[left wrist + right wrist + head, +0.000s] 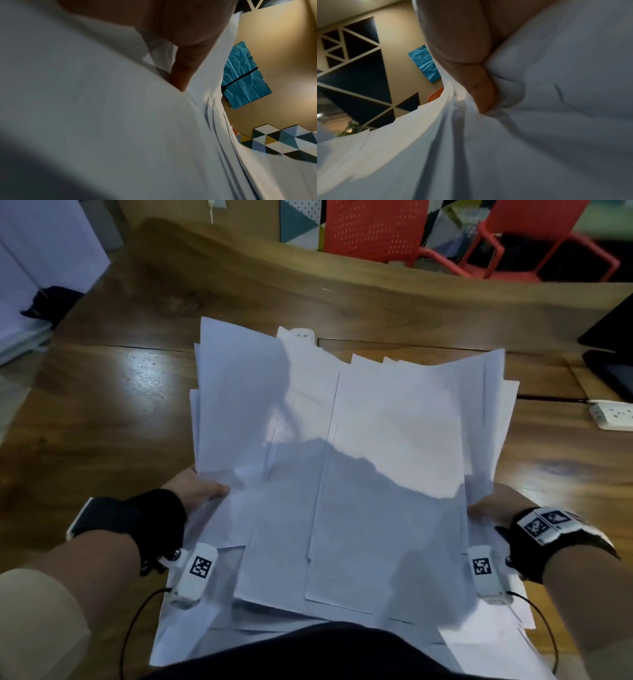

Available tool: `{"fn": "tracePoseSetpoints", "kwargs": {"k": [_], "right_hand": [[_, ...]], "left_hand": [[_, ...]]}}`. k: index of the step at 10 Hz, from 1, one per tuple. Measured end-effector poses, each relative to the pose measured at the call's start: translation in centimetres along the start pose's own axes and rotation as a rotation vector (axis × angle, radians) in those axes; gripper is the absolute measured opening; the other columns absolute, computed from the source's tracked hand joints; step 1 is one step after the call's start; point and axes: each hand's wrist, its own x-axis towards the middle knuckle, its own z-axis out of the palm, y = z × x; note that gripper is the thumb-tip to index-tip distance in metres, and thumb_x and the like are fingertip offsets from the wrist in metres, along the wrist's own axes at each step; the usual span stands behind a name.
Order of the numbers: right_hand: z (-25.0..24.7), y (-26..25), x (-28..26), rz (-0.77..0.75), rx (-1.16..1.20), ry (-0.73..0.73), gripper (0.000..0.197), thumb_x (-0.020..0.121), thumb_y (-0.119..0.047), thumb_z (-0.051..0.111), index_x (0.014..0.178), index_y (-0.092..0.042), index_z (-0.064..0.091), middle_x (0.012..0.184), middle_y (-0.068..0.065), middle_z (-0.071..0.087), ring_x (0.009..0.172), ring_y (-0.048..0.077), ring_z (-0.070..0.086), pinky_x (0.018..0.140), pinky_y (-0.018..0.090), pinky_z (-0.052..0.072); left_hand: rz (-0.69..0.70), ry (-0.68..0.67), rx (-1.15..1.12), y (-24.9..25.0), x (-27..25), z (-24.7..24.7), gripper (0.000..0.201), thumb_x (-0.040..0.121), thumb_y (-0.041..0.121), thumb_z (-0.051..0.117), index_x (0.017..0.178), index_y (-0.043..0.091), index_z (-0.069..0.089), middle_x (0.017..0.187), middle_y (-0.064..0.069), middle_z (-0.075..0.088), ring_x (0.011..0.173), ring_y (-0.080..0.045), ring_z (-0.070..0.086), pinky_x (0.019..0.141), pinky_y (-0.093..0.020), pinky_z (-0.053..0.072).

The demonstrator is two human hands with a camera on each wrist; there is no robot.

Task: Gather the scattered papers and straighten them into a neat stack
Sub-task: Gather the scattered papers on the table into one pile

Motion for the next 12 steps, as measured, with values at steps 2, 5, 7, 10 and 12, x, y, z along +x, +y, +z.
{"fn": "tracePoseSetpoints", "kwargs": {"k": [2,5,7,10,12], "right_hand": [[0.7,-2.5,-1.9,-0.036,0.025,0.001,0.024,0.09,-0.004,0.053,0.113,-0.003,0.059,0.119,0.021,0.058,0.088,0.023,0.053,0.064,0.025,0.042],[0.5,-4.1,-2.8,0.046,0.267,0.233,0.035,0.085,-0.007,0.062,0.119,-0.005,0.053,0.086,0.009,0.058,0.087,0.029,0.056,0.068,0.031,0.05],[-0.9,-2.3,-2.7,0.135,0.37,0.347,0.039,0.088,-0.006,0.056,0.126,0.001,0.05,0.112,0.016,0.06,0.085,0.029,0.055,0.07,0.027,0.051],[-0.9,-1.0,-1.9,0.161,0.396,0.173,0.055,0.078,-0.024,0.073,0.123,0.001,0.054,0.11,0.017,0.062,0.091,0.033,0.061,0.077,0.039,0.052],[-0.4,-2.3,-2.7,0.201,0.259,0.226,0.056,0.085,-0.011,0.065,0.132,0.007,0.042,0.124,0.021,0.056,0.108,0.036,0.058,0.075,0.036,0.048]], "left_hand": [[-0.001,0.002,0.041,-0.5,-0.6,1.2,0.036,0.079,-0.009,0.062,0.115,-0.012,0.055,0.115,-0.023,0.059,0.097,-0.03,0.056,0.091,-0.038,0.042],[0.078,0.13,0.106,0.3,-0.6,0.7,0.032,0.078,-0.002,0.066,0.108,-0.011,0.059,0.102,-0.018,0.061,0.088,-0.029,0.057,0.082,-0.035,0.043],[0.07,0.215,0.162,-0.7,-0.3,-1.7,0.034,0.075,0.0,0.069,0.106,-0.012,0.06,0.11,-0.028,0.064,0.088,-0.028,0.057,0.084,-0.036,0.042],[0.036,0.15,0.196,-0.5,-1.2,-0.6,0.029,0.077,-0.001,0.067,0.104,-0.009,0.062,0.1,-0.02,0.063,0.086,-0.028,0.057,0.079,-0.033,0.04],[0.037,0.111,0.188,-0.5,-1.5,0.8,0.034,0.079,-0.003,0.065,0.112,-0.007,0.059,0.112,-0.023,0.063,0.09,-0.029,0.056,0.084,-0.035,0.041]]}}
